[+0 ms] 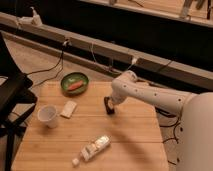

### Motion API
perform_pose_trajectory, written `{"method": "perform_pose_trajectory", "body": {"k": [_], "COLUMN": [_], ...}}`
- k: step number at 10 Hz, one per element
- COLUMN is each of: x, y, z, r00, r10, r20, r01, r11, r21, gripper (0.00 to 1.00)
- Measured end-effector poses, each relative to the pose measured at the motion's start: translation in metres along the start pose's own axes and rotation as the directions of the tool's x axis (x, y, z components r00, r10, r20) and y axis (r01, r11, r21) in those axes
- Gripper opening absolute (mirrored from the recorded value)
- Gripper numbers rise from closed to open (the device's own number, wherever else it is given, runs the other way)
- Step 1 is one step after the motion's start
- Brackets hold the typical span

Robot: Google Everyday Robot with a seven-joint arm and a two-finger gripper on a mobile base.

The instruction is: Place the eraser in the ceramic cup

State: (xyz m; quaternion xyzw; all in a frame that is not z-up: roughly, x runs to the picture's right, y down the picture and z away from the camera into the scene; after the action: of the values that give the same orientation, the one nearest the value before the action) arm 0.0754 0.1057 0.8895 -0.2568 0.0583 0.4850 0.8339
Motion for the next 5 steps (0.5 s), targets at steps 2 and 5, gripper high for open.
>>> {"method": "perform_pose_trajectory", "body": {"k": [2, 5], "x": [0.0036, -0.0013], "y": [-0.0033, 0.0004], "z": [-0.0013, 0.0008], "r00": [1.0, 0.999], "r10": [0.01, 0.033], "r20": [-0.007, 0.006], "r01": [-0.01, -0.033], "r11": [1.0, 0.999], "r21": [0.009, 0.0], "gripper": [0.49, 0.77]}}
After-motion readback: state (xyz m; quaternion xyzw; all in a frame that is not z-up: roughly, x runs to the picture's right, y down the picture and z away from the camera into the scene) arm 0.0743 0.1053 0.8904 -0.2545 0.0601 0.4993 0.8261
